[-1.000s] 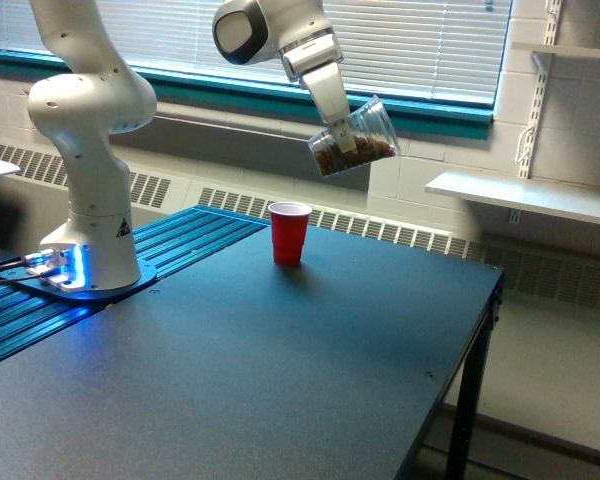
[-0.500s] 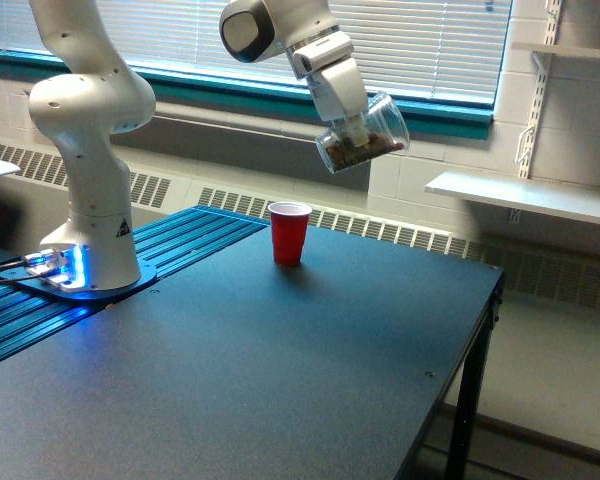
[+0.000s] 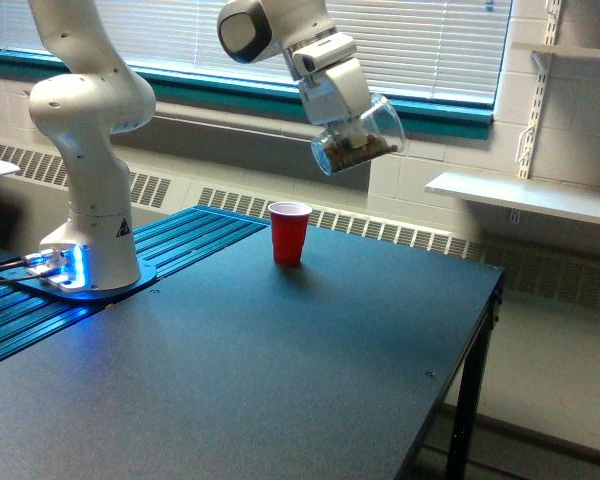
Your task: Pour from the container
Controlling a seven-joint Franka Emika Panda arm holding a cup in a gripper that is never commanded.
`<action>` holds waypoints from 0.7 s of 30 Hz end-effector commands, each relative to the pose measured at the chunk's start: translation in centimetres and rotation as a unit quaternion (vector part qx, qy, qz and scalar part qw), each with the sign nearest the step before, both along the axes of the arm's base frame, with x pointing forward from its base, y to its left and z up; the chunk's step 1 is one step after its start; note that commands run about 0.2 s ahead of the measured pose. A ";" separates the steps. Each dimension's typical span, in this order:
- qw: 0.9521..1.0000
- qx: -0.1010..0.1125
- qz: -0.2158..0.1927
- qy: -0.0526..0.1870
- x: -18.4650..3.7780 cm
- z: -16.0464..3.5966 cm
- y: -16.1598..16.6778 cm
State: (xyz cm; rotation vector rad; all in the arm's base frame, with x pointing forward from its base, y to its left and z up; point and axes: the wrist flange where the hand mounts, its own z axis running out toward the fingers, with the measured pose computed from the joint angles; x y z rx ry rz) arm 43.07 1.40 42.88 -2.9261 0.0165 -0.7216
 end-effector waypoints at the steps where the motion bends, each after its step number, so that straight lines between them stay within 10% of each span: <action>1: 1.000 -0.004 0.025 -0.006 -2.1 0.0 1.5; 21: 0.999 -0.019 0.049 0.012 -9.1 -1.5 4.8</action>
